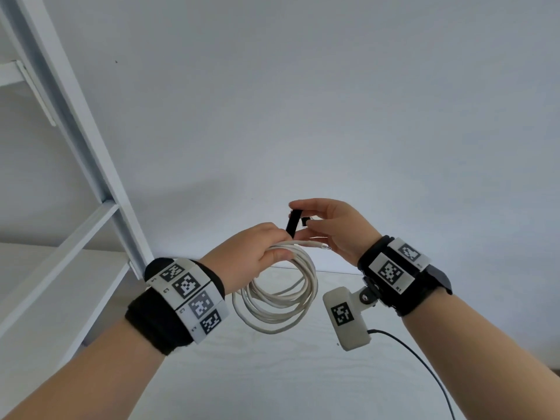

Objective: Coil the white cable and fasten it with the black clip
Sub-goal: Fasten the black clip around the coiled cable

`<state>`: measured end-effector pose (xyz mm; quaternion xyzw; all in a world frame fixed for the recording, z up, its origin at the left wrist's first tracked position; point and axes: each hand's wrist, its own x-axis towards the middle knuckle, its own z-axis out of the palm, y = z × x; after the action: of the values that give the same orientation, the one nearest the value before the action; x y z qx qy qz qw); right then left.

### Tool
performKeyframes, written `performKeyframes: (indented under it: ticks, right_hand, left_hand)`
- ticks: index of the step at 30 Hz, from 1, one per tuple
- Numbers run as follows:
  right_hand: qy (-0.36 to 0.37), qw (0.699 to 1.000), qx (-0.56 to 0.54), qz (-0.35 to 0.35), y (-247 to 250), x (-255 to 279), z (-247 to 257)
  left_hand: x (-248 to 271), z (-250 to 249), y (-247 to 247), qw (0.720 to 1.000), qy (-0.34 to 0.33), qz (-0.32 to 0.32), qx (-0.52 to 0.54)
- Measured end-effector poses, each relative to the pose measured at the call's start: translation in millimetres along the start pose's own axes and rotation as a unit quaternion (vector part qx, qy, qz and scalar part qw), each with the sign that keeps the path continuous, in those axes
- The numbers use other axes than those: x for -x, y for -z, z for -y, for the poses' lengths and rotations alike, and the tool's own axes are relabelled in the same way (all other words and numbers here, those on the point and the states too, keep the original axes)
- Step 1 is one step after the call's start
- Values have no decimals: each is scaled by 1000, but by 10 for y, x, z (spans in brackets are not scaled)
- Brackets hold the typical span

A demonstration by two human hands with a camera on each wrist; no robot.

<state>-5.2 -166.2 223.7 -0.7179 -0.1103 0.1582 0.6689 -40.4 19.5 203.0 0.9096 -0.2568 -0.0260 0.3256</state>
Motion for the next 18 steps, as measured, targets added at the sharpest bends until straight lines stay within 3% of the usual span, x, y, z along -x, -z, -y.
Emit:
performKeyframes:
  ticks: [5, 10, 14, 18]
  right_hand:
    - [85, 966, 231, -73, 13, 17, -26]
    - [82, 931, 342, -98, 101, 23, -138]
    - [45, 937, 307, -163, 180, -31, -213]
    - [-2, 978, 146, -150, 164, -62, -188]
  left_hand:
    - [-50, -92, 4, 999, -31, -5, 15]
    - [-70, -137, 40, 998, -40, -11, 37]
    - [-71, -111, 23, 999, -32, 13, 39]
    - [-76, -92, -32, 999, -16, 21, 20]
